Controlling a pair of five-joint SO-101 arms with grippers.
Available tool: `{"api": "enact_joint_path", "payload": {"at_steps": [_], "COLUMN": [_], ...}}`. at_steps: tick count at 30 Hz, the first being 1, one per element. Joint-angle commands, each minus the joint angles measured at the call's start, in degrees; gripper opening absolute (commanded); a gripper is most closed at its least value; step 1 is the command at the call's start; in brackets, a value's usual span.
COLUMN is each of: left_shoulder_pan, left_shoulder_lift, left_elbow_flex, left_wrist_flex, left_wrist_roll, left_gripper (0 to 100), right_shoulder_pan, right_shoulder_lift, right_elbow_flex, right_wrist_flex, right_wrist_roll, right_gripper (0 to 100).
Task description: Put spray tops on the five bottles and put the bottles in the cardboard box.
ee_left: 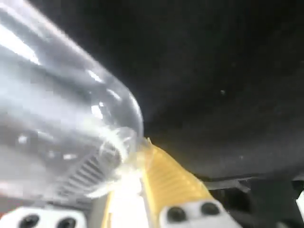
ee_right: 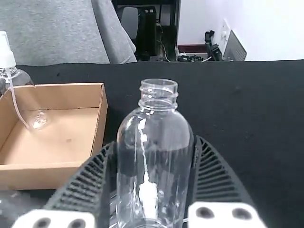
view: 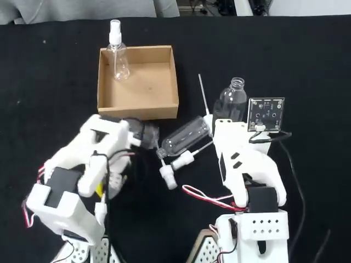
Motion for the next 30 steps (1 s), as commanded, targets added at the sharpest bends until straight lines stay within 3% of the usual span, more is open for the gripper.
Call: {"api": "enact_joint_path", "payload": {"at_steps": [1,6,18,30], "left_shoulder_pan": [-6.02,-11.03,-18.07,-24.04], "left_shoulder_lift": [0.09,0.35,-0.09,0.35], "left_elbow_flex": [-4.79,-5.85,-6.90,-13.32], "left_wrist_flex": [0.18,0.26,-0.18,-0.18], "left_wrist_roll": [-11.34,-21.36,-54.07,-72.53], "left_gripper": [3,3,3,3], "right_shoulder_pan": [1.14,1.14,1.14,1.14], "right_shoulder_lift": [-1.19,-1.19,-1.01,-0.75], "right_elbow_flex": [-0.57,-0.57,-0.57,-0.57], "right_wrist_flex": [-1.85,-1.85,-1.85,-1.85], "right_wrist_roll": [0.18,0.18,0.18,0.18], "right_gripper": [11.6,11.6,11.6,11.6]}}
